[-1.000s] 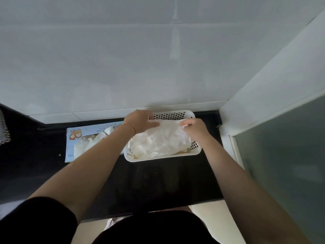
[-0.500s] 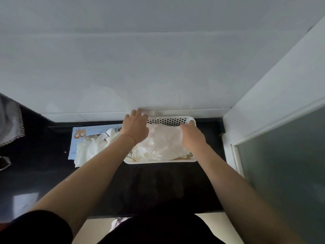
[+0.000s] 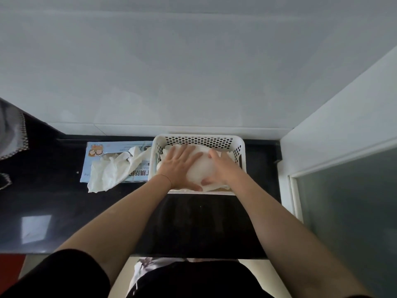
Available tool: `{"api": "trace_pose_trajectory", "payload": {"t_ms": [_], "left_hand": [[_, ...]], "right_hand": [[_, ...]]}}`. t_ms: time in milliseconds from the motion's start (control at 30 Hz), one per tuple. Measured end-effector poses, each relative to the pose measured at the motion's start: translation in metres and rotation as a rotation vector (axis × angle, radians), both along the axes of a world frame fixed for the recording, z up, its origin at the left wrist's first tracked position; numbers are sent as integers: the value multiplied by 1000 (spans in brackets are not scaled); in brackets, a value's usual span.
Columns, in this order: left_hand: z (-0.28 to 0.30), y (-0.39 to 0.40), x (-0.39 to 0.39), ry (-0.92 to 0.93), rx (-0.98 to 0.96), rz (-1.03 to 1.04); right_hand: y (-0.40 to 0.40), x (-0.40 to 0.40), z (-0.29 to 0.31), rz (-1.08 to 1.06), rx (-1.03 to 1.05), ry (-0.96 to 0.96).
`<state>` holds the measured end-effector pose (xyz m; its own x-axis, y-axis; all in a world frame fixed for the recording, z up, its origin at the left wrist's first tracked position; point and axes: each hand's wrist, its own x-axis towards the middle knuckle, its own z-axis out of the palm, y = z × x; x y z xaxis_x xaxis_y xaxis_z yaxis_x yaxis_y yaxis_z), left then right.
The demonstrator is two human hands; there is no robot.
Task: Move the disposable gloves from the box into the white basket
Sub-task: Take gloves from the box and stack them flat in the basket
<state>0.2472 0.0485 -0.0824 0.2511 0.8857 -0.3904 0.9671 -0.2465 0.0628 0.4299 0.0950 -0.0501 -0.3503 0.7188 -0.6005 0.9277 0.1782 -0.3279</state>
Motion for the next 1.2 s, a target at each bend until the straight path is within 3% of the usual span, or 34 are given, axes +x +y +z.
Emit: {"api": "trace_pose_trajectory", "payload": {"t_ms": [633,900,967,1067,1133,1200], "left_hand": [[-34,4,0,53,-18,-43],[-7,6,9,74,-114,-48],[14,1,4,-39,2,-40],[41,-7,-13,-312,329,70],[55,-18,-42,-417,507,255],[61,-27,-76,-420,509,479]], "right_hand": [[1,-4,-36,62,146,-113],[4,-14,-6,-12,-71,-167],[9,-27,14,-2,-47,-199],[17,-46,42,-65,196,-87],[11,-66,54,-128,337,39],[3,-89,62,-142,360,128]]}}
